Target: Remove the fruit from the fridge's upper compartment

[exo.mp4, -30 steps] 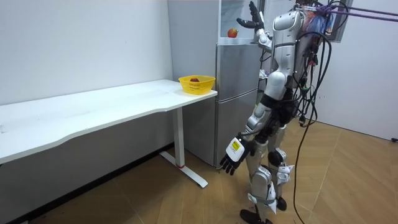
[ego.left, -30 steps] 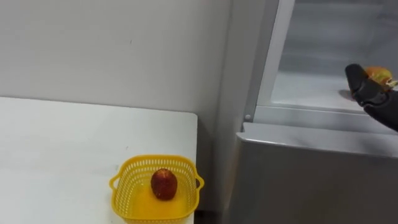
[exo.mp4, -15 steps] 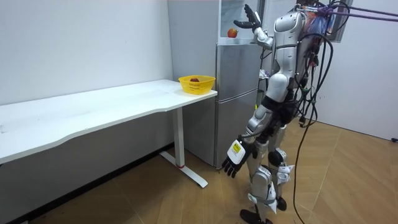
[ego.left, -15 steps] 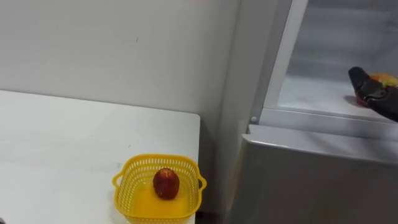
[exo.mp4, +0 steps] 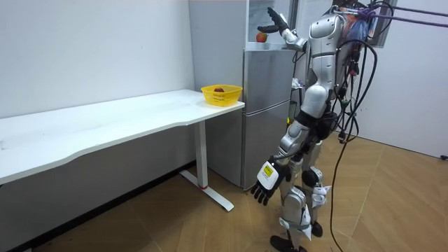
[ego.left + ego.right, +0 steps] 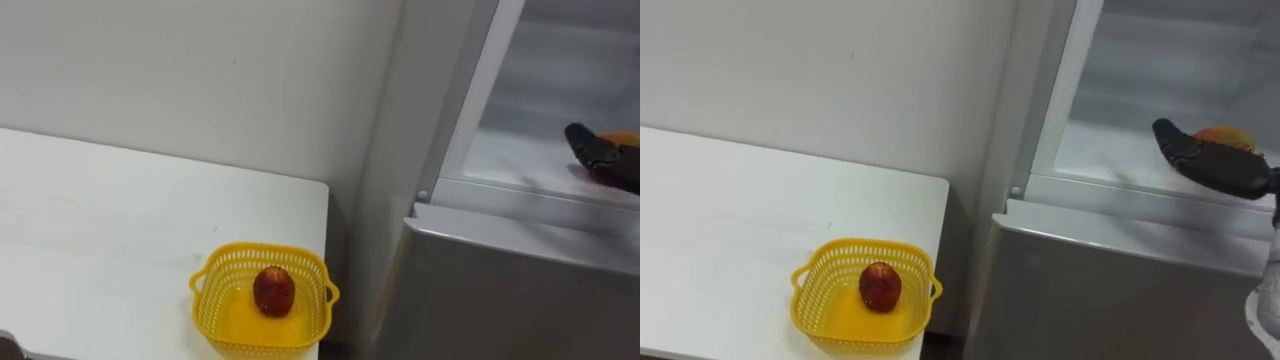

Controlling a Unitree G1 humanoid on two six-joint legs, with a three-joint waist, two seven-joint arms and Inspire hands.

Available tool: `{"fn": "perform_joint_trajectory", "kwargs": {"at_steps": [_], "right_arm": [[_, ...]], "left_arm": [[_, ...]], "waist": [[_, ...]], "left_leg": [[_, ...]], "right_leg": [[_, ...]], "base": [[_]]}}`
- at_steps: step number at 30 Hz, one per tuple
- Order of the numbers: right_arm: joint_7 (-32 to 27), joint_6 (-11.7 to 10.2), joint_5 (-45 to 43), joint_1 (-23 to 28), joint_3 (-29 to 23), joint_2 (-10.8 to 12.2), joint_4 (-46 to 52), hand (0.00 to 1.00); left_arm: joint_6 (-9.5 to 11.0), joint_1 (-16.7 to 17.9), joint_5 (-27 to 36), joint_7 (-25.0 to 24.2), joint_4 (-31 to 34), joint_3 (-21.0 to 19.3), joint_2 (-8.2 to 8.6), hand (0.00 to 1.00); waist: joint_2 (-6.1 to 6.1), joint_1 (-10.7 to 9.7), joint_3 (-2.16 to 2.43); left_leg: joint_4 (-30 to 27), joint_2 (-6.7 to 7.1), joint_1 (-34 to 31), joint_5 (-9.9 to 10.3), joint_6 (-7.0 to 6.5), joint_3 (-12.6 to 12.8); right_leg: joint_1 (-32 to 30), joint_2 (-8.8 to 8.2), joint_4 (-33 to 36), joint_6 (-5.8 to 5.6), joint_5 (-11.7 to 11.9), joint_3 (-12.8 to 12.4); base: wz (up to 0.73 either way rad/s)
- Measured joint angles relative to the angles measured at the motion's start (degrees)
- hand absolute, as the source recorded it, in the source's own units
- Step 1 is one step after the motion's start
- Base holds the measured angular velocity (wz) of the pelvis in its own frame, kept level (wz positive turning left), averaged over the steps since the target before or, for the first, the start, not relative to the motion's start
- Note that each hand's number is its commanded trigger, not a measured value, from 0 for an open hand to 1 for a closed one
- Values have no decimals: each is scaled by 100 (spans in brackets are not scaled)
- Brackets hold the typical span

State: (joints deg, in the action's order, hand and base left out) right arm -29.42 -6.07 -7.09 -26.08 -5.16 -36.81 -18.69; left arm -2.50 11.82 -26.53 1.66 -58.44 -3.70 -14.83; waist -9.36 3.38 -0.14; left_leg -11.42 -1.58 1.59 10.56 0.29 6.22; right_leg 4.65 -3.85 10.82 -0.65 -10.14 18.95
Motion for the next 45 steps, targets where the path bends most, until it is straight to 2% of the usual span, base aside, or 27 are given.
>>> {"fn": "perform_joint_trajectory", "kwargs": {"at_steps": [2, 5, 9, 13, 17, 42, 44, 45], "right_arm": [[109, 9, 1, -2, 90, -102, -108, 0], [304, 77, 3, -4, 230, -122, -159, 0], [501, 137, 2, -26, 282, -125, -351, 0], [659, 203, 10, -269, 400, -192, -749, 0], [793, 248, 74, -436, 404, -195, -1092, 0], [1160, 253, 344, -504, 401, -200, -1272, 0], [1217, 249, 571, -713, 405, -201, -1585, 52], [1223, 256, 650, -776, 405, -202, -1696, 100]], "left_arm": [[-3, 32, 1, 4, 98, 0, 1, 0], [-19, 53, 0, 4, 119, 0, 1, 0], [-66, 59, -4, 1, 158, 0, 1, 0], [-94, 134, 3, 2, 242, 0, -5, 0], [-95, 130, 4, 3, 246, 0, -10, 0], [-100, 233, -6, 65, 335, -8, -20, 0], [-108, 220, -1, 69, 330, -12, -19, 0], [-115, 217, -1, 72, 330, -14, -19, 0]], "waist": [[5, 32, -3], [30, 35, -14], [51, 30, -4], [106, -1, 23], [110, -4, 24], [109, -13, 33], [114, -15, 29], [113, -15, 30]], "left_leg": [[-4, -1, -3, 0, 1, -18], [-23, -1, -22, 1, 1, -19], [-35, -2, -52, 1, 1, -20], [-40, -3, -47, 1, 1, -19], [-41, -8, -40, 0, 2, -19], [-87, -8, -80, -1, 0, -11], [-87, -8, -90, -1, 0, -12], [-86, -9, -90, -1, 0, -13]], "right_leg": [[13, 0, 0, 0, 0, 7], [4, 0, -3, 0, 0, 8], [-13, 0, -1, 1, 0, 9], [-11, -2, 3, 3, 2, 33], [-4, 1, 7, 7, 4, 37], [-61, -12, 90, 6, 4, 23], [-73, -13, 90, 7, 4, 20], [-74, -12, 91, 9, 5, 20]], "base": [[6], [0], [0], [0], [0], [0], [0], [0]]}}
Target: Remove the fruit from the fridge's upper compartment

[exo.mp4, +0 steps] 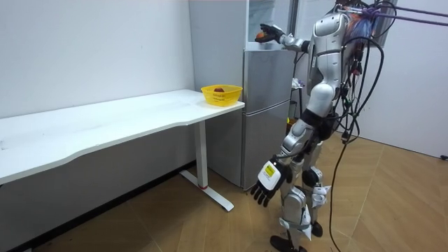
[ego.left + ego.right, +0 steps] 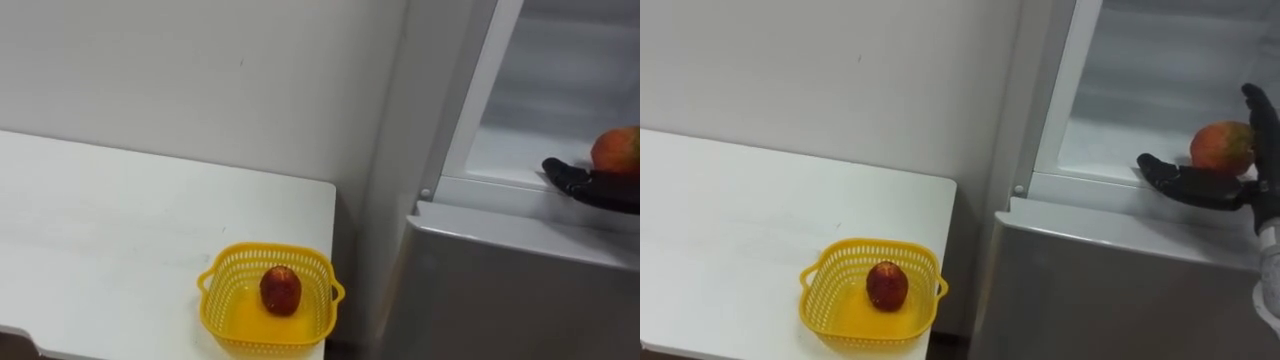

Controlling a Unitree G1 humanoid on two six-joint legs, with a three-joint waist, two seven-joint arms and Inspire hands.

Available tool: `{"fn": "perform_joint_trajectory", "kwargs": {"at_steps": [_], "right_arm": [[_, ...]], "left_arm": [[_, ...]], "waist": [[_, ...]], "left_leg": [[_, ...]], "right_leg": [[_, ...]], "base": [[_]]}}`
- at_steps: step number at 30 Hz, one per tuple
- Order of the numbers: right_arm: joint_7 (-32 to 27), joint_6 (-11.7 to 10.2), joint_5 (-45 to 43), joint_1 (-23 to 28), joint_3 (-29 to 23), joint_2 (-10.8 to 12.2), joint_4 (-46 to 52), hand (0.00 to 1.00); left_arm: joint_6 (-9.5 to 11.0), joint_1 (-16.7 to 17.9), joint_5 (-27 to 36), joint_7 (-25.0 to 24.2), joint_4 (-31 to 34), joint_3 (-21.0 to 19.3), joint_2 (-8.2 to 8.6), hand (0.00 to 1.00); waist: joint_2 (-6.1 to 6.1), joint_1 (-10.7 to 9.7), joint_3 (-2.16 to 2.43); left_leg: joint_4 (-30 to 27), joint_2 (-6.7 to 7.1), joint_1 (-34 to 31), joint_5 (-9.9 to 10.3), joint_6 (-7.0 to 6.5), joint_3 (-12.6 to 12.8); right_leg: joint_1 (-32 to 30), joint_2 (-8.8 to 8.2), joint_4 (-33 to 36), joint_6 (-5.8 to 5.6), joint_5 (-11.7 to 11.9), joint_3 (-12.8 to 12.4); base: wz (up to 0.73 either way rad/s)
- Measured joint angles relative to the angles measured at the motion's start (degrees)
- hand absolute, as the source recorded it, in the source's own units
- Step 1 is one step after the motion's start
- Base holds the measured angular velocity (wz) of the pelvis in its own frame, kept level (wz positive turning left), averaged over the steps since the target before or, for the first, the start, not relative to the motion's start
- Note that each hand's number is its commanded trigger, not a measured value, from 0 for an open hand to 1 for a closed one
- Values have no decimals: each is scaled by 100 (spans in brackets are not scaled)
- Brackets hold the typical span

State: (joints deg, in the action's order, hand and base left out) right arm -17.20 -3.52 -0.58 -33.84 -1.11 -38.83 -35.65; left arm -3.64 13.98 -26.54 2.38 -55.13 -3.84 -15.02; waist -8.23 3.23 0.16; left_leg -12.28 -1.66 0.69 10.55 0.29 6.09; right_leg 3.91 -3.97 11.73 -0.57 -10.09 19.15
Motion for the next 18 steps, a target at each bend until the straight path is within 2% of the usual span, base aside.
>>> {"fn": "perform_joint_trajectory", "kwargs": {"at_steps": [3, 7, 11, 18], "right_arm": [[59, 116, 271, -91, 0, -11, -206, 100], [135, 121, 358, -91, 0, -45, -262, 100], [161, 121, 363, -183, 87, -199, -440, 100], [60, 167, 376, -374, 228, -243, -659, 100]], "left_arm": [[-12, 16, 0, 34, -1, 1, 1, 0], [-24, 40, 0, 86, -2, -53, 3, 0], [-24, 31, 3, 99, -9, -46, 2, 0], [-54, 7, 3, 100, -13, -46, 2, 0]], "waist": [[-4, 5, 3], [-6, -2, 3], [-31, 17, 19], [-49, 11, 19]], "left_leg": [[1, -3, -4, 0, 0, -3], [-17, -4, -9, 0, 0, -2], [-16, -4, -4, 0, 0, -2], [-13, -6, -2, 0, 0, -1]], "right_leg": [[0, 2, 1, 3, 2, 3], [-4, 4, -1, 4, 3, 2], [-1, 3, -1, 4, 3, 5], [0, 6, -1, 5, 3, 2]], "base": [[0], [0], [0], [0]]}}
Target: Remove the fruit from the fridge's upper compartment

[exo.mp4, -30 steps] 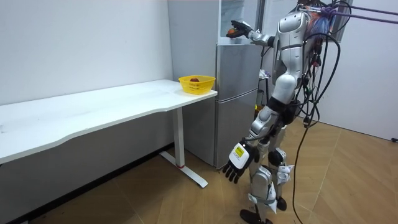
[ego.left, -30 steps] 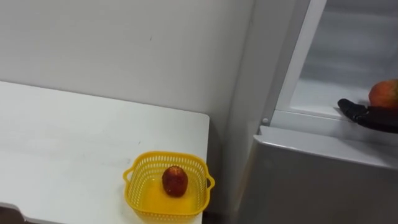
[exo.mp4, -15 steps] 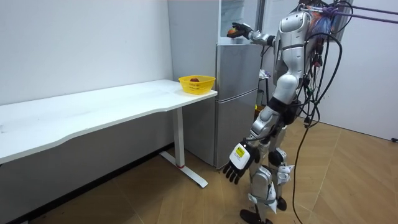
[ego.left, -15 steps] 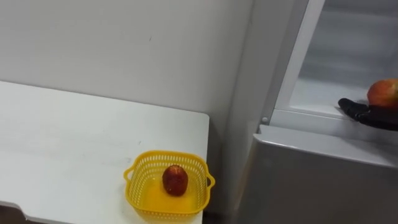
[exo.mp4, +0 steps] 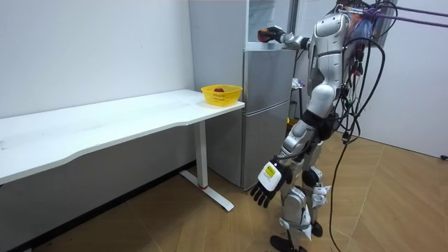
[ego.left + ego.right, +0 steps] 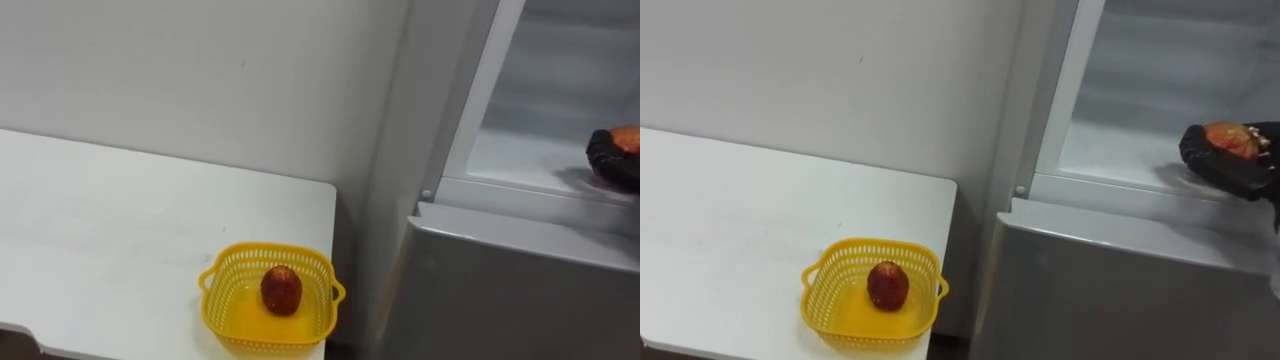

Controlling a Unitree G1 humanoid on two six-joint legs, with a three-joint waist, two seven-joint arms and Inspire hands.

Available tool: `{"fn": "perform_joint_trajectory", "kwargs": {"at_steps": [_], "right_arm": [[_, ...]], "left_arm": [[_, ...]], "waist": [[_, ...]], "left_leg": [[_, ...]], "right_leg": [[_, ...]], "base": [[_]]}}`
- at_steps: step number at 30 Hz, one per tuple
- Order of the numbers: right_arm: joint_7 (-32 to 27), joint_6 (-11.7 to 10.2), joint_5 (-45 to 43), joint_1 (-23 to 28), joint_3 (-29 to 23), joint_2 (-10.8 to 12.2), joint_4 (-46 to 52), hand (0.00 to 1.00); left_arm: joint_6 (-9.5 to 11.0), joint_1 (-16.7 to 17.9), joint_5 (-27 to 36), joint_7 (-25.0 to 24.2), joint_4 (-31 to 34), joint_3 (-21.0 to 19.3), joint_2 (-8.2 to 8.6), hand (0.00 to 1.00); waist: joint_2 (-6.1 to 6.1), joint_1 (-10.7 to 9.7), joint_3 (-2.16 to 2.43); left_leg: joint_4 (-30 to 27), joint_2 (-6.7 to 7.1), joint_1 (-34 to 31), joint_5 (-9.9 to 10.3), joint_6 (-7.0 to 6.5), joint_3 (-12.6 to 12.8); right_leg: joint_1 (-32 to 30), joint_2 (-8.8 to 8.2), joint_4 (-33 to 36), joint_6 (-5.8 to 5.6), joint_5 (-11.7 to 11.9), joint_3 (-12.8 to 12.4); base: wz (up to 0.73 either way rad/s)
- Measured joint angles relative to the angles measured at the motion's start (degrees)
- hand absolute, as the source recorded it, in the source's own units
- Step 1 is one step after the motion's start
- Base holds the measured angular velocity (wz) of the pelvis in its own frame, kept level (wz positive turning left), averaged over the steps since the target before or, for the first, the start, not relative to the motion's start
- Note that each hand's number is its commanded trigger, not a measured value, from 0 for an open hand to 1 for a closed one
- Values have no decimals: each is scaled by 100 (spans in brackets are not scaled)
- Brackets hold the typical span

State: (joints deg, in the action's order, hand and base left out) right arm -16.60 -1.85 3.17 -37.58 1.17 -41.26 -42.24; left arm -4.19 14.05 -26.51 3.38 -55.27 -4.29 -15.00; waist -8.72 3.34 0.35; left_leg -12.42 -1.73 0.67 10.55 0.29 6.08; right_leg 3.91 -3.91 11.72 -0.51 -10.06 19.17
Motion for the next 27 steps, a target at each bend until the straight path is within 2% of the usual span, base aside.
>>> {"fn": "perform_joint_trajectory", "kwargs": {"at_steps": [4, 21, 27], "right_arm": [[-23, 2, 2, -146, 0, -2, 0, 100], [24, 8, -150, -148, 151, -1, 87, 100], [-52, 69, -101, -147, 225, -1, 391, 100]], "left_arm": [[-55, 0, 0, 4, -3, -2, -1, 0], [-54, -4, 8, 17, -4, 3, -4, 0], [-55, -37, 127, 17, -4, 6, -5, 0]], "waist": [[11, 3, -8], [23, 5, -23], [16, 4, -26]], "left_leg": [[3, -3, 1, 0, 0, 0], [56, 2, -1, 0, 0, 11], [59, 3, -2, 0, 0, 6]], "right_leg": [[0, 3, -2, 0, 0, 0], [-1, 0, -4, 0, 0, -2], [-4, 3, -4, 0, 0, -17]], "base": [[0], [0], [0]]}}
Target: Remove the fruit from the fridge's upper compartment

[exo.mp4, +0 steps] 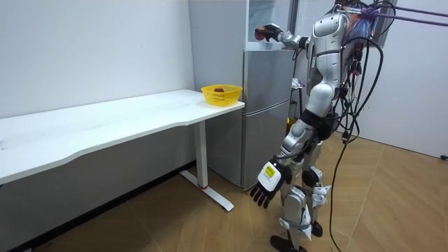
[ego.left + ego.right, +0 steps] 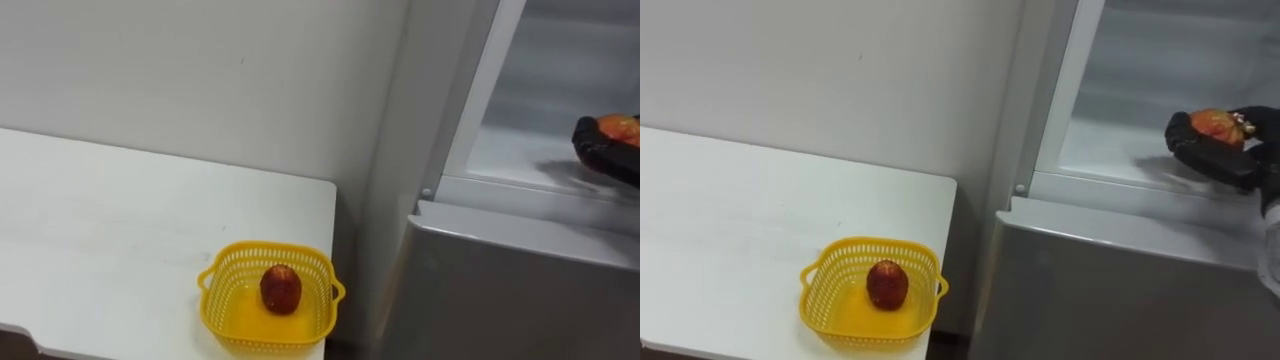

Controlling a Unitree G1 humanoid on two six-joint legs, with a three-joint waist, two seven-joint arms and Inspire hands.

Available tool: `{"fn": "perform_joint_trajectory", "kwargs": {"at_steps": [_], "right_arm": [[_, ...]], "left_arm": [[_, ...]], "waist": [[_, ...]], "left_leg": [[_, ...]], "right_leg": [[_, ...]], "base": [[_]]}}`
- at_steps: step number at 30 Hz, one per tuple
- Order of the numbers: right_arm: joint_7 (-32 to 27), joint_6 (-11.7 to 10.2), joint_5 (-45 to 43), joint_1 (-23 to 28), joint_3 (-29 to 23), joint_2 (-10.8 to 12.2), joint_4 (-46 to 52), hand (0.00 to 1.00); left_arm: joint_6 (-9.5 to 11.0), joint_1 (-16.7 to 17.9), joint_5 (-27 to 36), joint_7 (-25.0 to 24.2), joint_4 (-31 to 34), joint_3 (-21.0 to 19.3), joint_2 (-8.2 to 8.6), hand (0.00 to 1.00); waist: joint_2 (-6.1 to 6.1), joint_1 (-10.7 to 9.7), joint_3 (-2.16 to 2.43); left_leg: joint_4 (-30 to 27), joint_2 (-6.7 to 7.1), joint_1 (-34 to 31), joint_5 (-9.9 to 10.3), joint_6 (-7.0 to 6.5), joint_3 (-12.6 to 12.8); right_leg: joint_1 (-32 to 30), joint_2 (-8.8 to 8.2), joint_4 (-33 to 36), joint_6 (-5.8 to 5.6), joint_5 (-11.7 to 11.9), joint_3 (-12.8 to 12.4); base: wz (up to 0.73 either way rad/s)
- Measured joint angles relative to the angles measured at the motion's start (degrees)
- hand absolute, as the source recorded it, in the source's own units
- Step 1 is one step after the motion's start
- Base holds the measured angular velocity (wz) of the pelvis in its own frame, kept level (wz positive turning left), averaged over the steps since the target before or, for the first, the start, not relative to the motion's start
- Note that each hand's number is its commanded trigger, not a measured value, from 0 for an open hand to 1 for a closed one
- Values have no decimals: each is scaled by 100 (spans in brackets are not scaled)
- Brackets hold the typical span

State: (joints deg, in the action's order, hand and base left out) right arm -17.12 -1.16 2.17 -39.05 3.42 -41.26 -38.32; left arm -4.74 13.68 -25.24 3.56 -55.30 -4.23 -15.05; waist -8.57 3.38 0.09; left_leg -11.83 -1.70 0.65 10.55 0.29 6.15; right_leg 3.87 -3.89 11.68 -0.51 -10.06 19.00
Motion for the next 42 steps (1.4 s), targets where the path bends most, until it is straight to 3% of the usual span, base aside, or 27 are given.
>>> {"fn": "perform_joint_trajectory", "kwargs": {"at_steps": [4, 8, 11, 18, 20, 24, 29, 33, 35, 42], "right_arm": [[-198, 5, -161, 79, -5, 58, 737, 100], [-311, -144, -299, 232, -15, 86, 1660, 100], [-479, -204, -470, 244, -15, 135, 2067, 100], [-664, -326, -1330, 503, -17, 250, 3275, 100], [-678, -309, -1617, 512, -17, 402, 3497, 100], [-710, -299, -2147, 747, -21, 480, 4212, 100], [-723, -336, -2603, 818, -2, 806, 5127, 100], [-707, -481, -2666, 817, 203, 806, 5407, 100], [-632, -554, -2887, 818, 396, 843, 5431, 100], [-377, -585, -3566, 821, 602, 978, 5464, 100]], "left_arm": [[7, -68, -6, 0, -27, 21, 2, 0], [67, -219, 14, -1, -173, 121, 8, 0], [96, -241, 14, -1, -199, 138, 15, 0], [116, -347, -5, 6, -195, 139, 38, 0], [116, -389, -23, 54, -196, 227, 39, 0], [131, -437, -23, 100, -204, 268, 84, 0], [144, -494, 89, 113, -199, 277, 97, 0], [235, -509, 91, 111, -204, 366, 82, 0], [279, -514, 91, 111, -235, 499, 83, 0], [335, -473, 91, 133, -269, 598, 83, 0]], "waist": [[25, -4, -17], [89, -4, -61], [136, -5, -68], [276, -9, 15], [278, -22, 14], [281, -42, 14], [292, 1, 13], [283, 31, 3], [274, 128, -33], [156, 175, -67]], "left_leg": [[-46, -1, 3, 0, 0, 7], [-54, 0, -2, 0, 0, 0], [-51, -3, -11, 0, 0, 0], [-59, -8, -15, -2, 0, 56], [-52, -11, 0, -2, 0, 90], [-13, -9, -12, -1, 0, 91], [4, -9, -4, -2, 0, 96], [1, -5, 21, -2, 0, 91], [27, -8, 96, -2, -1, 136], [51, -24, 92, 0, 1, 153]], "right_leg": [[0, -1, 1, 0, 0, 6], [0, -5, 0, 0, 0, 8], [-4, -5, 1, 0, 0, 12], [-68, 0, 9, 5, 3, -50], [-69, 0, 11, 6, 3, -71], [-81, 2, 13, 6, 4, -79], [-83, 6, 6, 6, 4, -85], [-46, -2, 6, 6, 4, -71], [-12, 2, 7, 6, 4, -117], [-11, 12, 15, 6, 4, -107]], "base": [[0], [0], [0], [-5], [-6], [0], [0], [0], [-9], [-1]]}}
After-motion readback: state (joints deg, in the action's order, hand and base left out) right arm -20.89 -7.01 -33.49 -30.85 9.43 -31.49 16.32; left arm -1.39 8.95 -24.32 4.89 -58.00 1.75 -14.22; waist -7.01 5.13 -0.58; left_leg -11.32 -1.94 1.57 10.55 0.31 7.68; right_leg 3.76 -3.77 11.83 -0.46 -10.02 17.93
